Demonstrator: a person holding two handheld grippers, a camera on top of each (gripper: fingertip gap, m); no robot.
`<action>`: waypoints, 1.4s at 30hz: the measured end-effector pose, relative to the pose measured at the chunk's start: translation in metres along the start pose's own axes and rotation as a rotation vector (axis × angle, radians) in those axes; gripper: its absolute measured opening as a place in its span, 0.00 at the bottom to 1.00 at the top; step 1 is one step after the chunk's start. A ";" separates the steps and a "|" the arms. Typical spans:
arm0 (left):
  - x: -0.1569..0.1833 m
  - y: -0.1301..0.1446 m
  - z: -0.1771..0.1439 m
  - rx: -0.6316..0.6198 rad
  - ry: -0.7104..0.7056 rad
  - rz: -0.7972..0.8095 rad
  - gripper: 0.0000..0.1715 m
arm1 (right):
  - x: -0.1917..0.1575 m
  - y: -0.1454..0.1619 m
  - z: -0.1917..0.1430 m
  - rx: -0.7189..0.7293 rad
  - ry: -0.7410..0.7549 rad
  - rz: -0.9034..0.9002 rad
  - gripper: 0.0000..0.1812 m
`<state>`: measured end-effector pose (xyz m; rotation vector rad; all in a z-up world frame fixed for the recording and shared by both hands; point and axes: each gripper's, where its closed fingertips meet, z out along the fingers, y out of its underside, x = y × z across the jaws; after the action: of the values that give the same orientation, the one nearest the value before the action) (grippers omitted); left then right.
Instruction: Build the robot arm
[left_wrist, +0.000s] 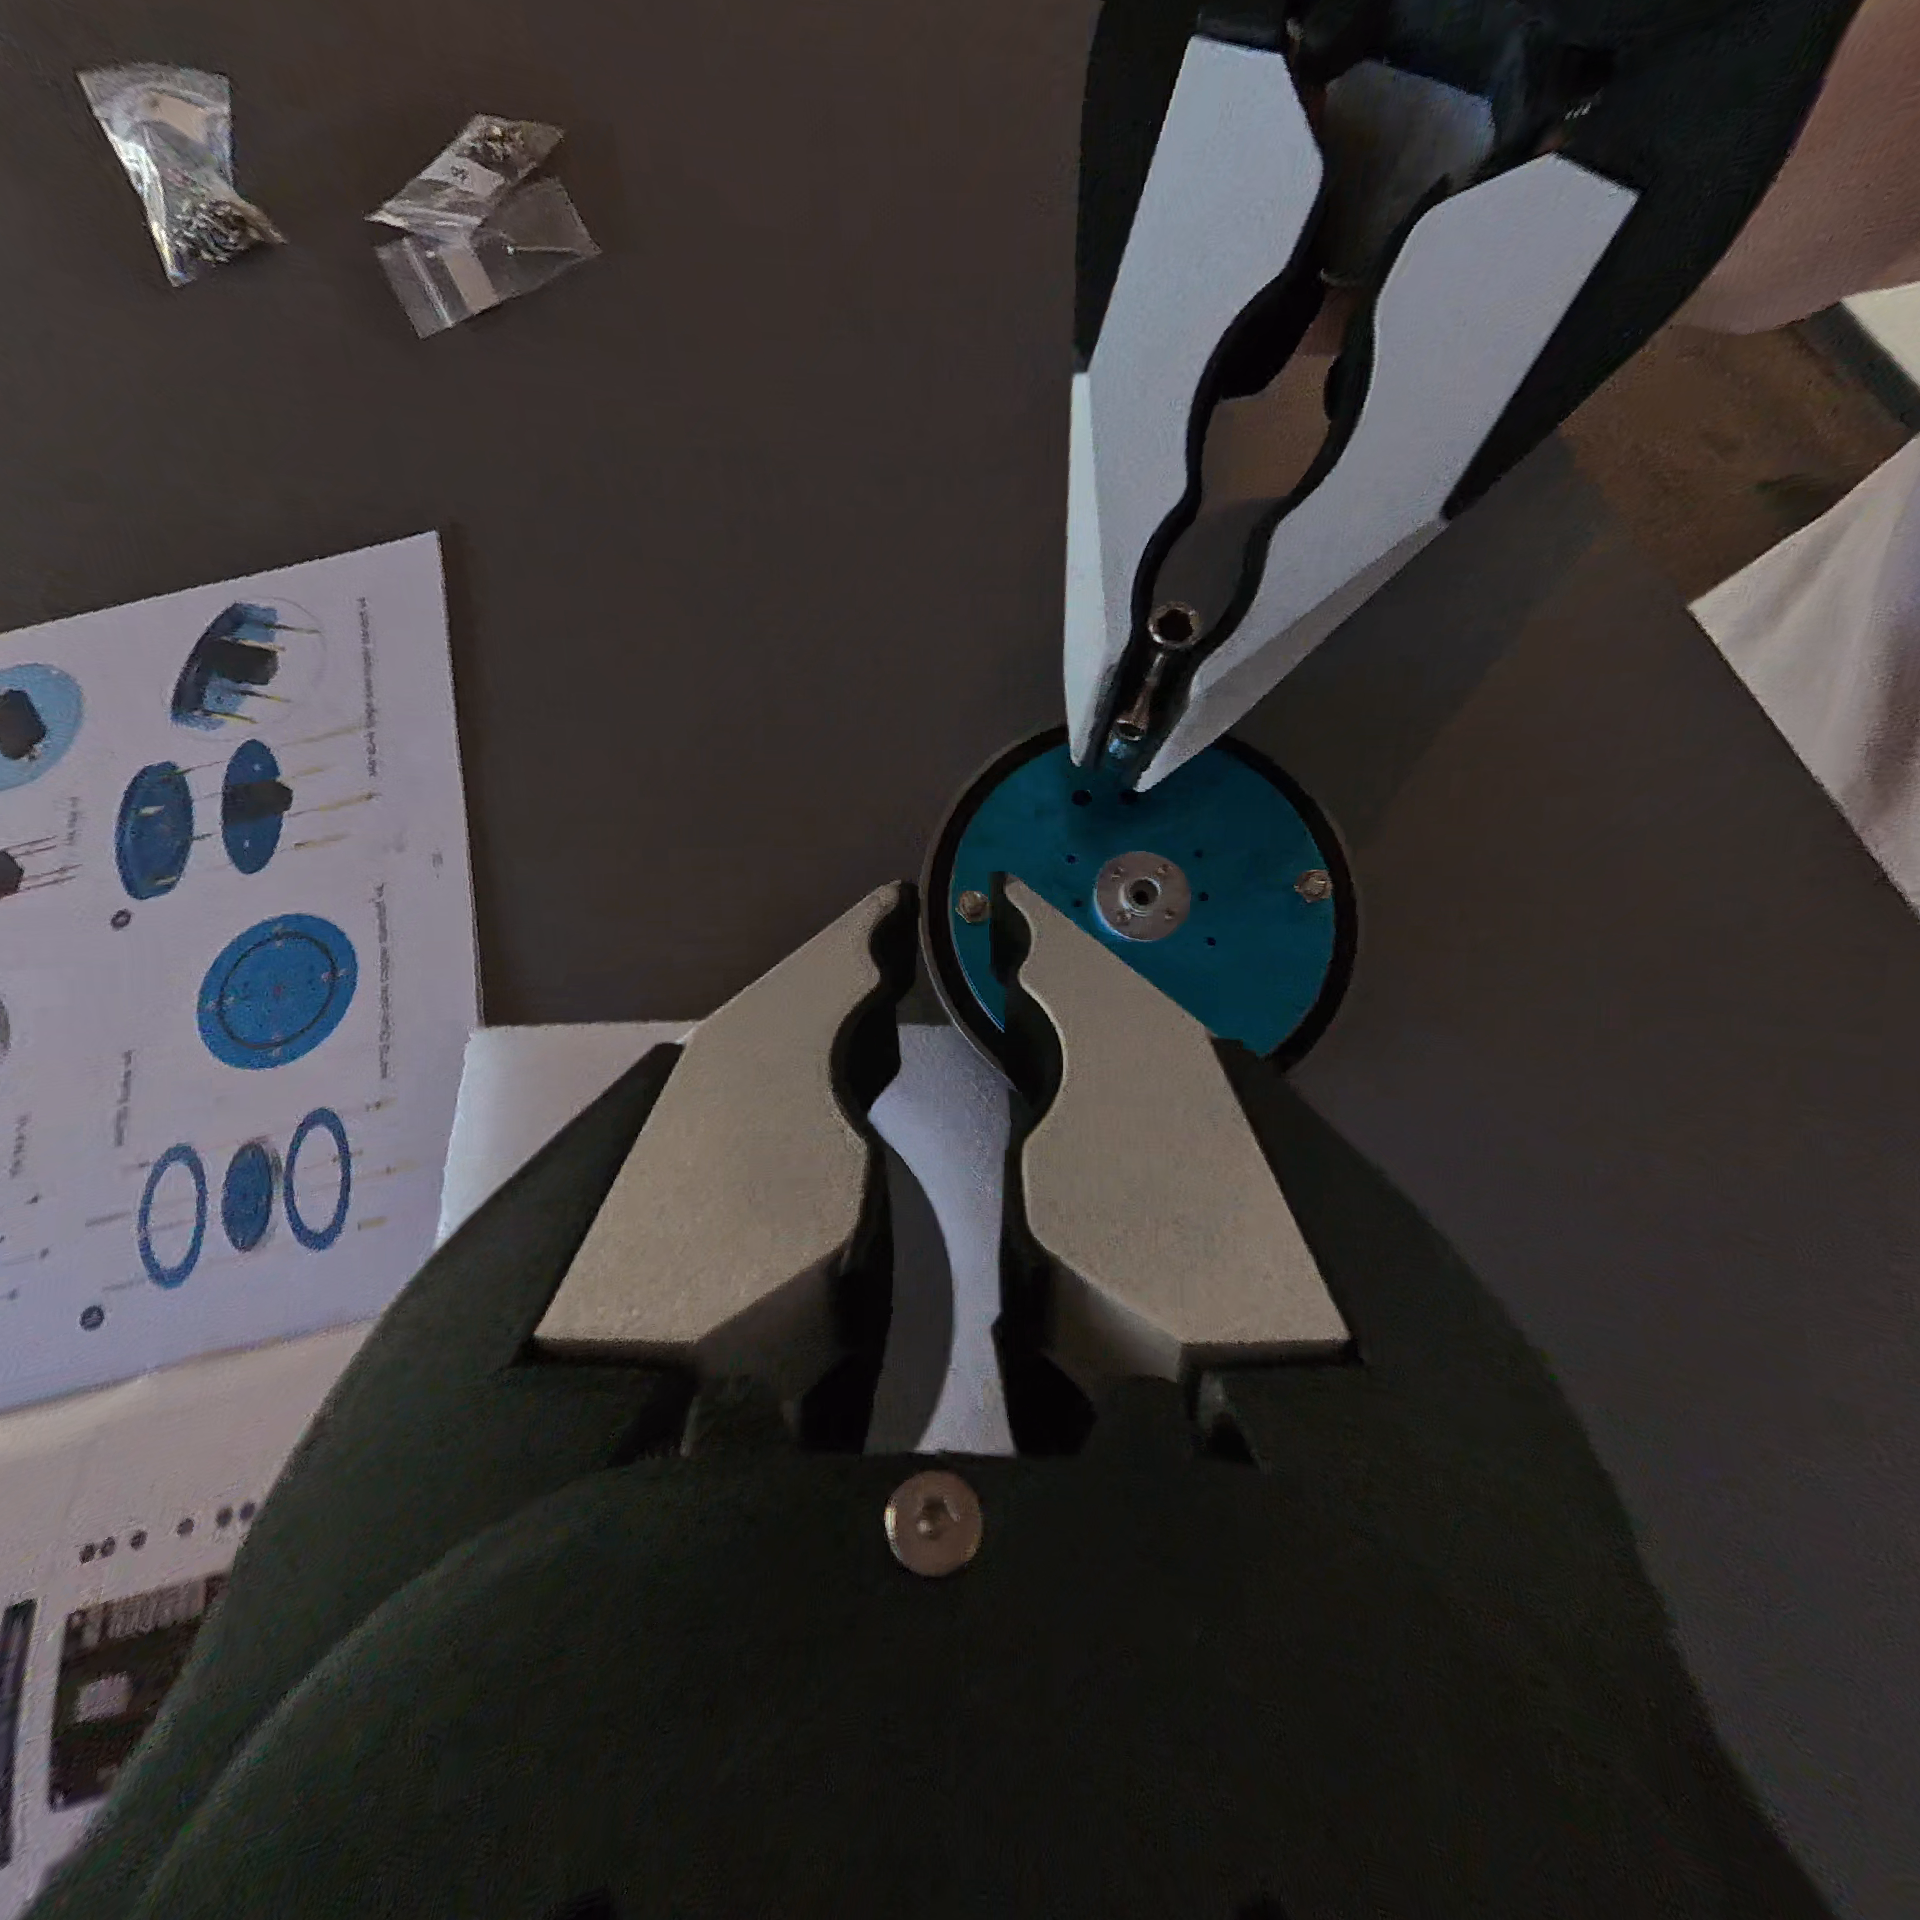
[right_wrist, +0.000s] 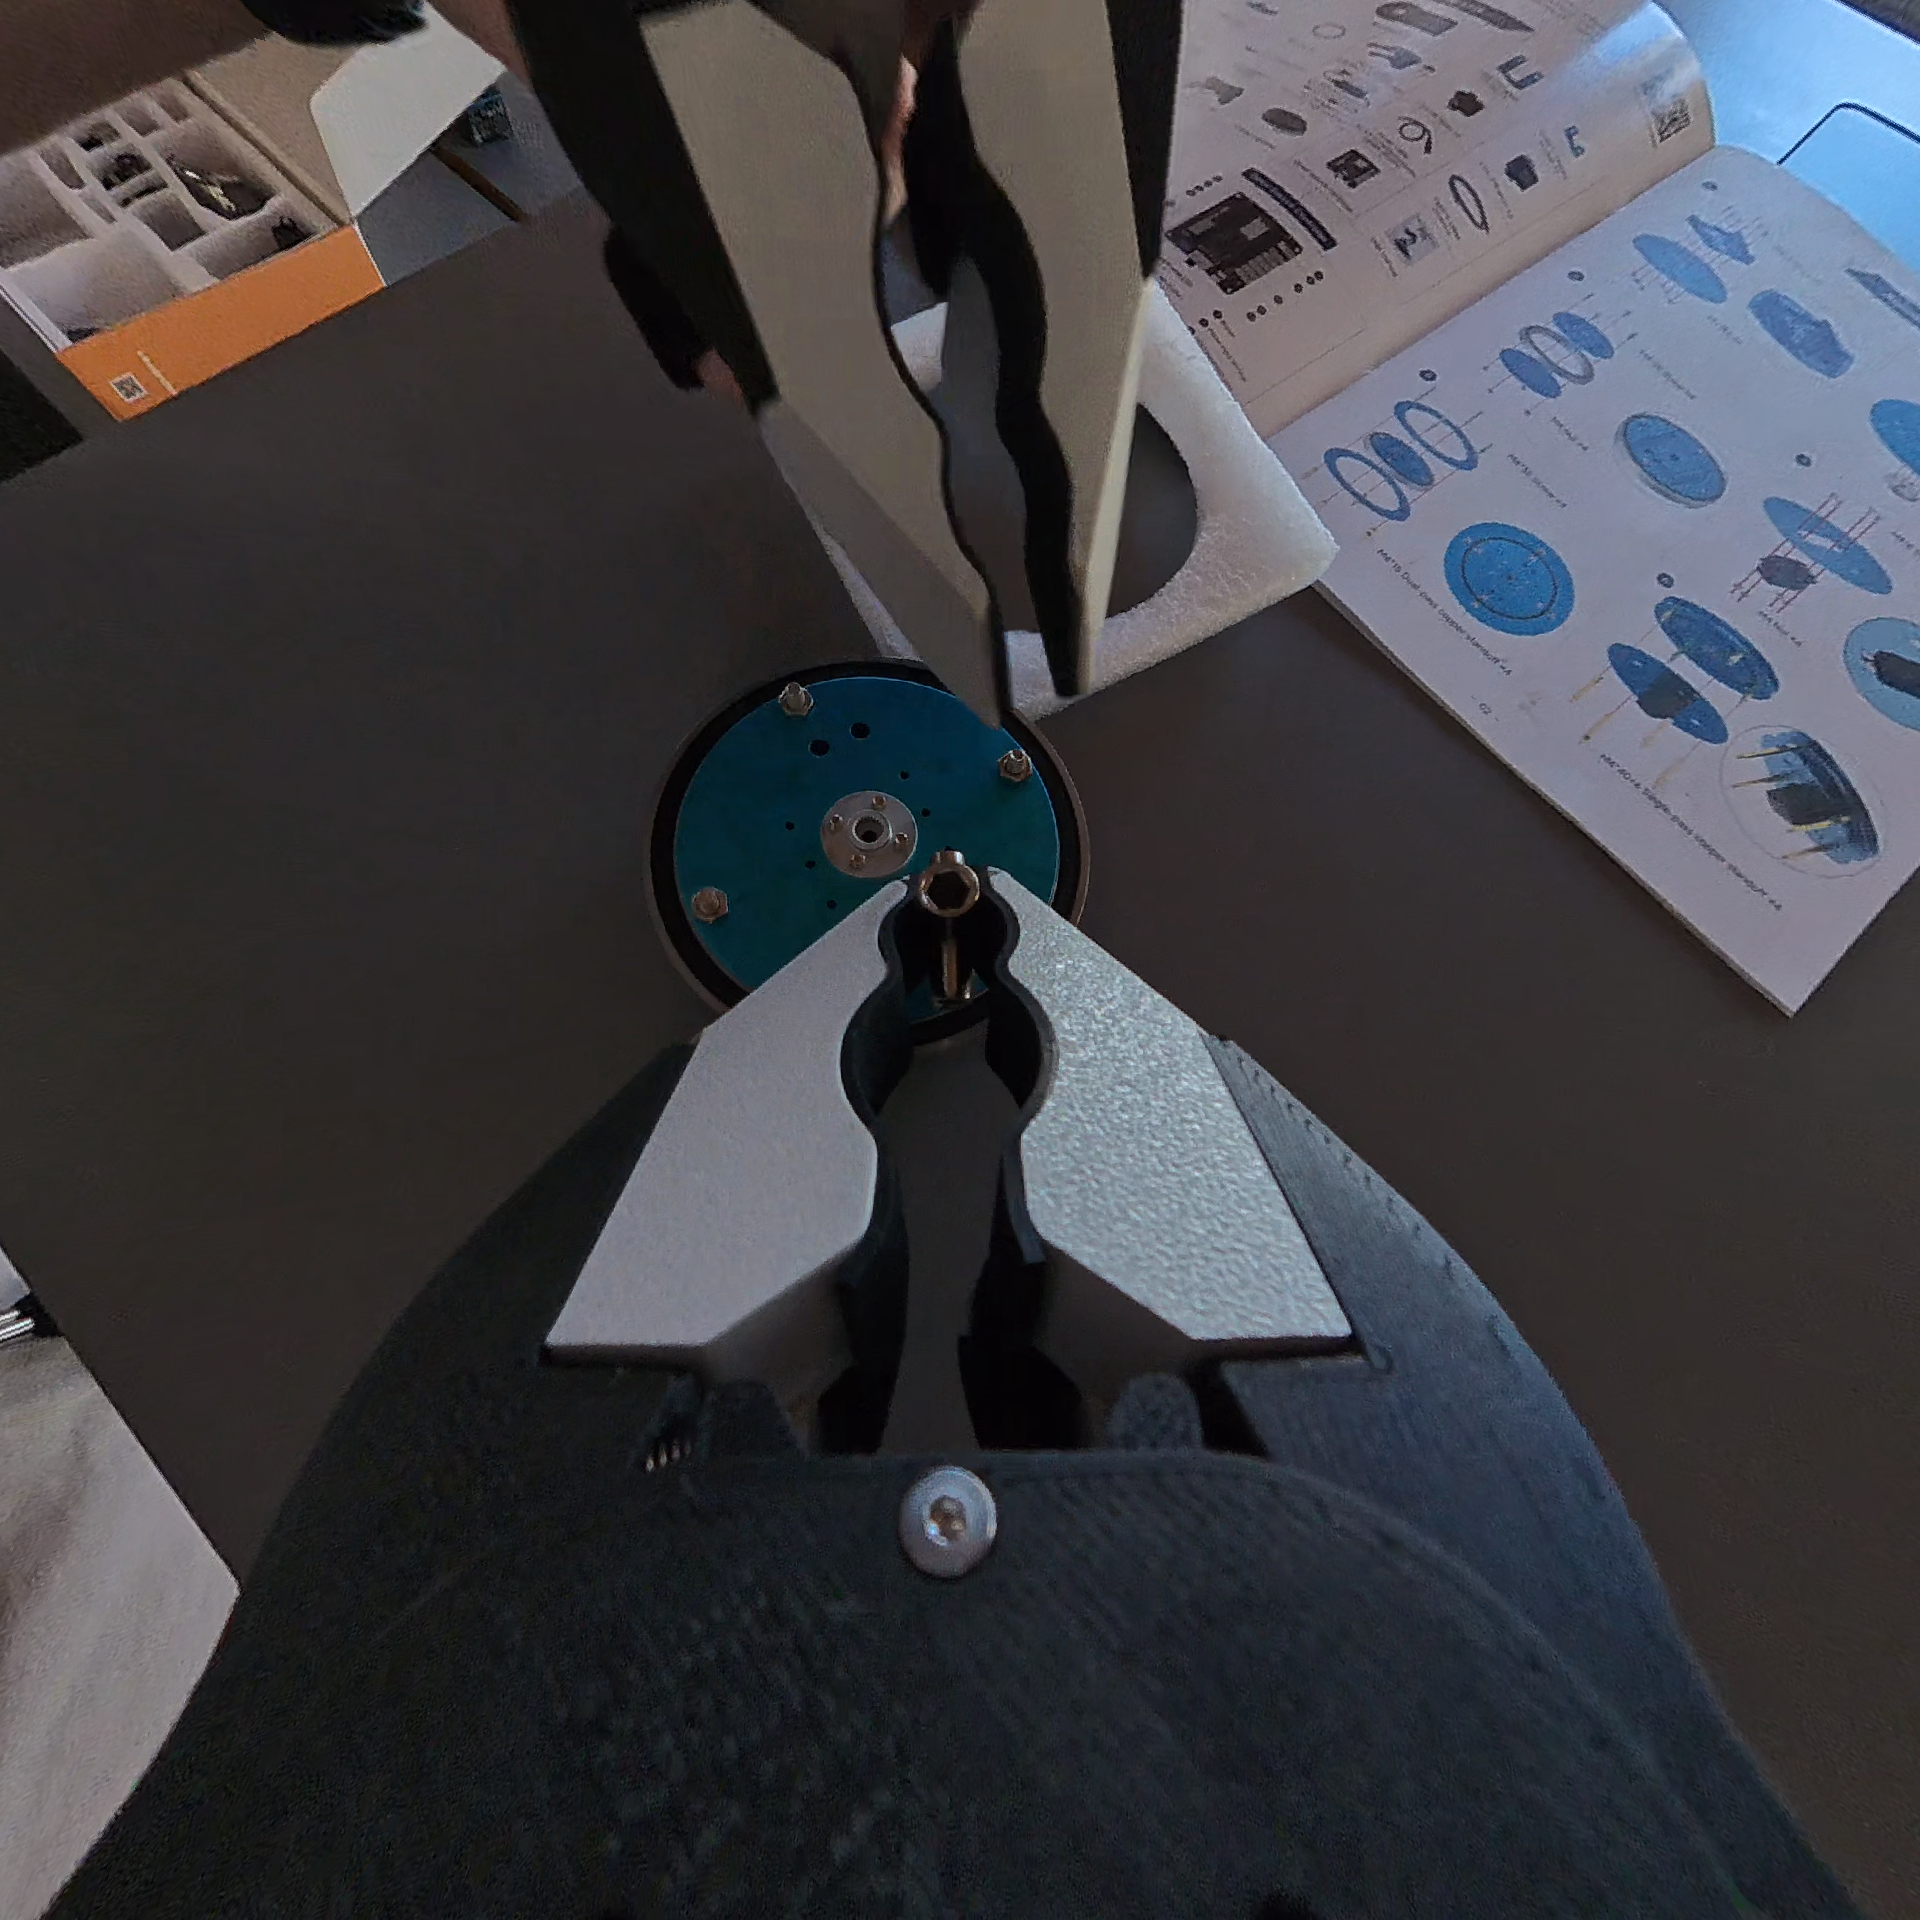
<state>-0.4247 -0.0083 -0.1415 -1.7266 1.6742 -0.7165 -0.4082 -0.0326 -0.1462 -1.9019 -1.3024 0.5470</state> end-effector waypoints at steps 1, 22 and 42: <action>0.000 0.000 0.004 0.000 0.006 0.024 0.04 | 0.000 0.000 0.000 -0.002 0.002 0.001 0.04; 0.001 0.005 0.012 0.059 0.026 0.056 0.04 | 0.000 0.001 0.001 -0.036 0.035 -0.025 0.04; 0.011 0.012 0.004 0.063 -0.108 -0.124 0.00 | 0.010 0.000 0.003 -0.052 0.086 0.016 0.04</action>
<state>-0.4291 -0.0187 -0.1541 -1.8036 1.4676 -0.7110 -0.4066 -0.0228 -0.1476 -1.9580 -1.2583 0.4380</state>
